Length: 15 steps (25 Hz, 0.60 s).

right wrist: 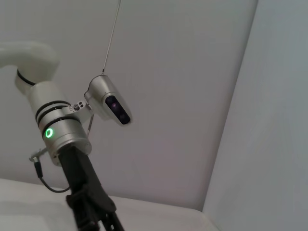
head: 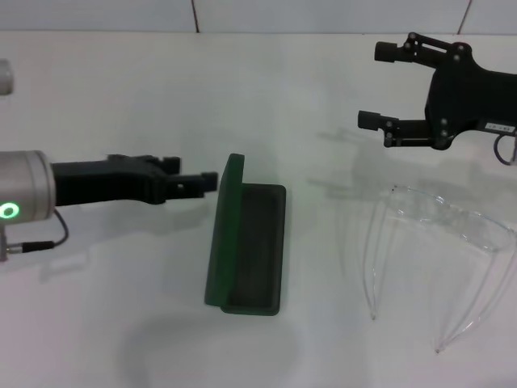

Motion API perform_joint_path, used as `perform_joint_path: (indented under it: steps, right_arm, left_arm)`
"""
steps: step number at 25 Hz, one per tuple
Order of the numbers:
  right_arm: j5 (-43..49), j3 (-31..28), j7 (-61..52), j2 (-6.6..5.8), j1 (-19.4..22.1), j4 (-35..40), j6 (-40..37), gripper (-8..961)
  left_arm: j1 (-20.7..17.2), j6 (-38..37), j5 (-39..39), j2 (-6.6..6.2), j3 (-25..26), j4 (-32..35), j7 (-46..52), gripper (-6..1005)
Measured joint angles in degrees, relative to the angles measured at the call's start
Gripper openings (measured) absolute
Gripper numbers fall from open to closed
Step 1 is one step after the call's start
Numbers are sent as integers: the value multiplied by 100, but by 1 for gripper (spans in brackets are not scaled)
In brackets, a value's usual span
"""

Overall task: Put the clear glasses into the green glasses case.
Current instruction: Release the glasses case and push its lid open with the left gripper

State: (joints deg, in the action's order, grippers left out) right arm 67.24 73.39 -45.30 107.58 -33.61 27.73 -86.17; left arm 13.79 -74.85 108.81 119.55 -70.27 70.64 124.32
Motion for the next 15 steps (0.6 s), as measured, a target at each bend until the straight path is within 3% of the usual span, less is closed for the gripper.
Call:
perform_joint_path:
  steps: [8, 15]
  right_arm:
    - [62, 16, -9, 24, 15, 42, 5, 838]
    - [68, 34, 9, 26, 25, 41, -7, 838]
  left_arm:
    - [314, -281, 681, -11, -403, 338, 1150, 849]
    - [458, -368, 833, -9, -521, 356, 1550, 848]
